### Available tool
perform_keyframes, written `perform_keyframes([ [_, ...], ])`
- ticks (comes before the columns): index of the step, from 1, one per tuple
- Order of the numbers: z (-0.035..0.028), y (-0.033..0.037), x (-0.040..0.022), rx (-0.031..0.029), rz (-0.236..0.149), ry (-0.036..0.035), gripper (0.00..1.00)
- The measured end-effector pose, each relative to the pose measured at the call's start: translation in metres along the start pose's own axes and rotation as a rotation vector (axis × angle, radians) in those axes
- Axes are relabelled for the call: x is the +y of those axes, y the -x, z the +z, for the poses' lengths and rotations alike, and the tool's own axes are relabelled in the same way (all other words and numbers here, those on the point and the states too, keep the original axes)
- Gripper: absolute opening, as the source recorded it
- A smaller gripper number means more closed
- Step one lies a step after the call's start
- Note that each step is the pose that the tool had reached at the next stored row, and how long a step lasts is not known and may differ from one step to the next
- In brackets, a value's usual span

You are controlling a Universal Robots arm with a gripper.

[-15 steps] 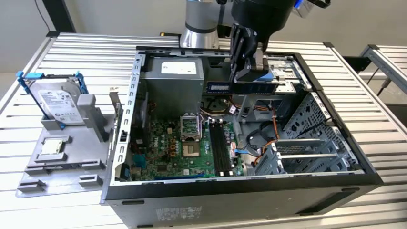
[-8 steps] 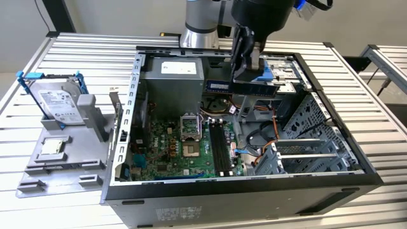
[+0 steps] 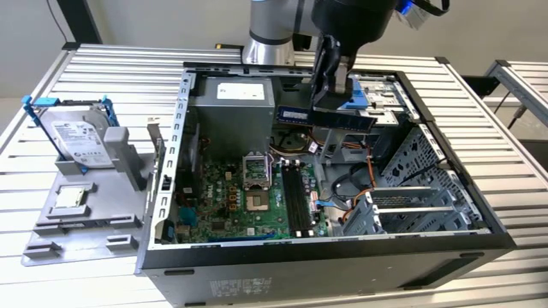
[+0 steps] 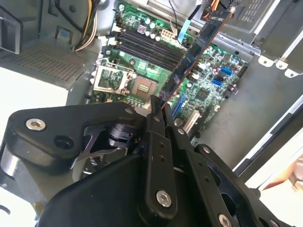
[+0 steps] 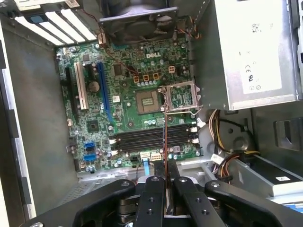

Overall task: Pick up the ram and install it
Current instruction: 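Insert the ram into the slot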

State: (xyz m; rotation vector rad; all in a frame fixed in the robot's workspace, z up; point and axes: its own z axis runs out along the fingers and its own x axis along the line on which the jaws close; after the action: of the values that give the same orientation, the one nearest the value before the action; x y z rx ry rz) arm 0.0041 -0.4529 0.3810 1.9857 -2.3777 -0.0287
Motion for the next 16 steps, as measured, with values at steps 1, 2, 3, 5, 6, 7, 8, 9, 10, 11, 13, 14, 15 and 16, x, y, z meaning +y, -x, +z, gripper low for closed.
perform_keyframes([
  [1, 0.0, 0.0, 0.0, -0.0002, 0.004, 0.0001, 0.0],
  [2, 0.0, 0.0, 0.0, -0.0003, 0.009, 0.0002, 0.0],
  [3, 0.0, 0.0, 0.0, -0.0006, 0.013, 0.0003, 0.0],
  [5, 0.0, 0.0, 0.0, -0.0009, 0.021, 0.0005, 0.0],
  [6, 0.0, 0.0, 0.0, -0.0011, 0.025, 0.0006, 0.0],
  [7, 0.0, 0.0, 0.0, -0.0012, 0.029, 0.0006, 0.0],
  [8, 0.0, 0.0, 0.0, -0.0013, 0.032, 0.0007, 0.0],
  [9, 0.0, 0.0, 0.0, -0.0015, 0.035, 0.0008, 0.0],
  [10, 0.0, 0.0, 0.0, -0.0017, 0.039, 0.0008, 0.0],
  [11, 0.0, 0.0, 0.0, -0.0018, 0.043, 0.0009, 0.0],
  [13, 0.0, 0.0, 0.0, -0.0021, 0.049, 0.0011, 0.0],
  [14, 0.0, 0.0, 0.0, -0.0022, 0.053, 0.0012, 0.0],
  [15, 0.0, 0.0, 0.0, -0.0023, 0.056, 0.0012, 0.0],
  [16, 0.0, 0.0, 0.0, -0.0025, 0.059, 0.0013, 0.0],
])
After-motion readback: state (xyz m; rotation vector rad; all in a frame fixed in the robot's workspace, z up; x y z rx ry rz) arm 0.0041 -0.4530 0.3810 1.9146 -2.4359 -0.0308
